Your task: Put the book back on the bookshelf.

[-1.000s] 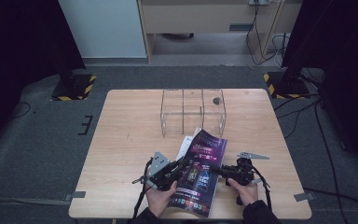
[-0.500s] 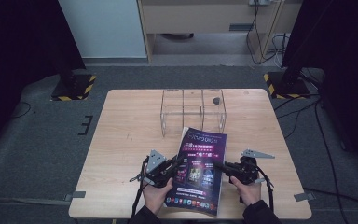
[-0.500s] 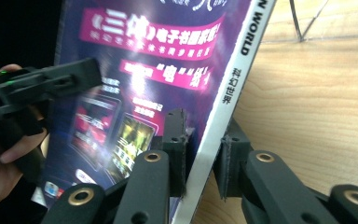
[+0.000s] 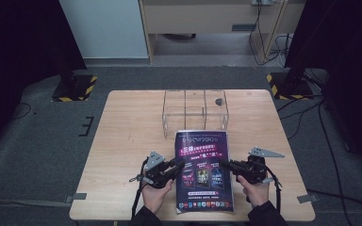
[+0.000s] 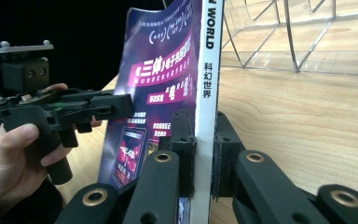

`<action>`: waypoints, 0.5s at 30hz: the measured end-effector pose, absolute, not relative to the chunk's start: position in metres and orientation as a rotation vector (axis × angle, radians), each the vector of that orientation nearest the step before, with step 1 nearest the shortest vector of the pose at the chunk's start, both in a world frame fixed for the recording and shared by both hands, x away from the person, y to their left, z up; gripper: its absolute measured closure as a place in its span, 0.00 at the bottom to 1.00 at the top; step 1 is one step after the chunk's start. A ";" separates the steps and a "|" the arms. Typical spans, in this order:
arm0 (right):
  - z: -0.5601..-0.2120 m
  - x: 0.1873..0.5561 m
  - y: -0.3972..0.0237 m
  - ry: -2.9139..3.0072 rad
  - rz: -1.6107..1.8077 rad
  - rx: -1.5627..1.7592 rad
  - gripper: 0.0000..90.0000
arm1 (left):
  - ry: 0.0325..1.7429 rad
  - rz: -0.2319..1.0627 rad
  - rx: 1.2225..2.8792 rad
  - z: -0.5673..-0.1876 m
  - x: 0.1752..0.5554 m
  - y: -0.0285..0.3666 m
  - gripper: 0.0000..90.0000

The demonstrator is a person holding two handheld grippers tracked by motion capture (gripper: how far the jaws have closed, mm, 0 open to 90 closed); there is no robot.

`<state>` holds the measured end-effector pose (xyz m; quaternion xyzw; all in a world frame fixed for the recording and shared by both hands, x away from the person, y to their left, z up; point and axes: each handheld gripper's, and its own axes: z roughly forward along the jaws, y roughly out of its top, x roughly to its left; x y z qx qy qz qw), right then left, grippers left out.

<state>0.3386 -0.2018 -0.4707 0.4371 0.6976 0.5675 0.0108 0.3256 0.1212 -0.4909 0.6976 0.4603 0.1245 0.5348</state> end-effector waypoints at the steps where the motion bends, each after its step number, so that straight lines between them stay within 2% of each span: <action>1: -0.470 0.338 -0.201 2.178 1.768 1.356 0.92 | 1.100 0.297 1.661 -0.492 0.326 0.122 0.73; 6: -0.464 0.338 -0.198 2.189 1.772 1.321 0.92 | 1.110 0.300 1.675 -0.496 0.327 0.124 0.66; 12: -0.452 0.335 -0.193 2.193 1.760 1.263 0.92 | 1.128 0.313 1.671 -0.498 0.327 0.128 0.48; 15: -0.447 0.334 -0.193 2.180 1.753 1.245 0.92 | 1.135 0.337 1.671 -0.497 0.327 0.133 0.42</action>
